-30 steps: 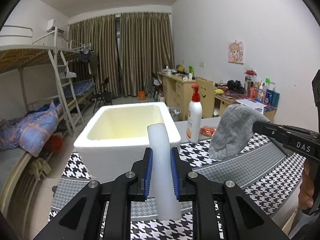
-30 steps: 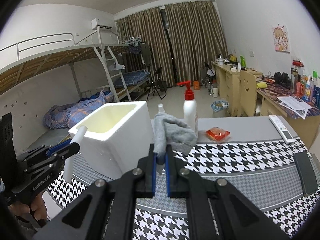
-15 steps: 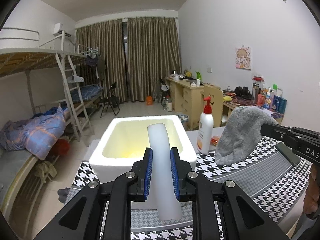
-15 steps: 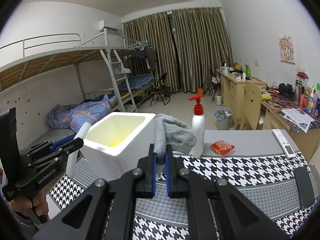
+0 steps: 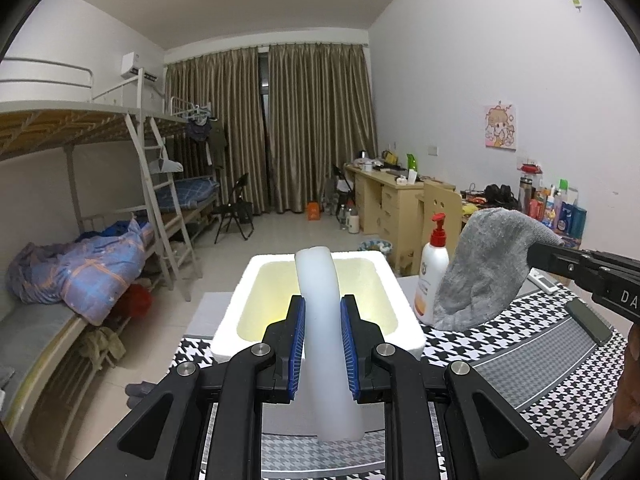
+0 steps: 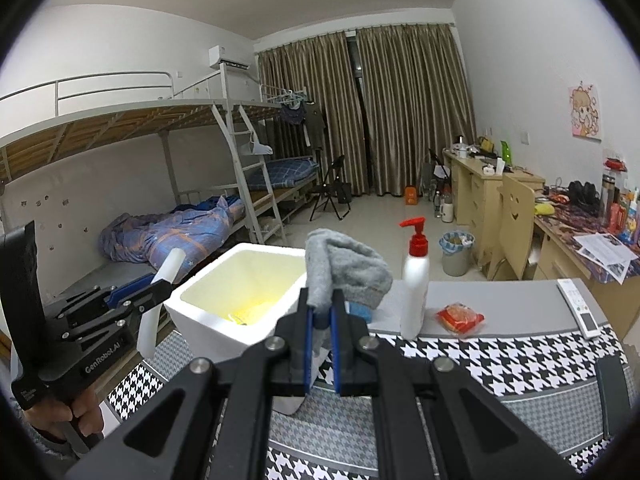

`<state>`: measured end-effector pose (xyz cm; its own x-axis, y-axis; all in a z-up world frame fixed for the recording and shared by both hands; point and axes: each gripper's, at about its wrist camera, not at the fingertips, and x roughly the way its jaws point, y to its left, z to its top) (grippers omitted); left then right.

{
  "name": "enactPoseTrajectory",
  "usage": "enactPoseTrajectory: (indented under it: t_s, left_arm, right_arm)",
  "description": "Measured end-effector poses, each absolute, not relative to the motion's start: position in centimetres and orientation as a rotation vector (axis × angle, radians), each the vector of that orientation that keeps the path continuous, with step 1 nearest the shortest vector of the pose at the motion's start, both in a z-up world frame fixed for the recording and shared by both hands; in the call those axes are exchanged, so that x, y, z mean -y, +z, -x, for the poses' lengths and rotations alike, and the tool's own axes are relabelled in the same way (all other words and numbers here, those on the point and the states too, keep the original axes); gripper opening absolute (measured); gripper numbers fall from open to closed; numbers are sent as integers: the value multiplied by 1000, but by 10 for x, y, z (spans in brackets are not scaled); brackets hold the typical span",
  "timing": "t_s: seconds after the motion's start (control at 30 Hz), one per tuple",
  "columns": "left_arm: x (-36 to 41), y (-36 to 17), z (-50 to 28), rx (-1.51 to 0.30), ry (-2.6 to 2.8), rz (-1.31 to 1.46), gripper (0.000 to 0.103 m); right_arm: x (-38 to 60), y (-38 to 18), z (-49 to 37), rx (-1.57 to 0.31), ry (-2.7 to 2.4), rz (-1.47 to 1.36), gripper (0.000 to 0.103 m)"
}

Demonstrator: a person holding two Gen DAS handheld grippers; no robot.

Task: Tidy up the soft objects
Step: 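Lift the foam stick toward the foam box with the left tool while the right tool lifts the sock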

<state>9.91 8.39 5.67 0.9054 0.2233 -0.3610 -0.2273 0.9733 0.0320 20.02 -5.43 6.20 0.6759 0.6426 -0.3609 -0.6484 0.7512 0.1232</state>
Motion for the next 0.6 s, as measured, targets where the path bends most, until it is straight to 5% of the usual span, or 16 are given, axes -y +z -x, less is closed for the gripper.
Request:
enactPoseTrajectory:
  t_s: [0.6]
  left_arm:
    - [-101,62,-96,-349,292,24,19]
  right_arm:
    - [25,73,-205,-378,764,52,10]
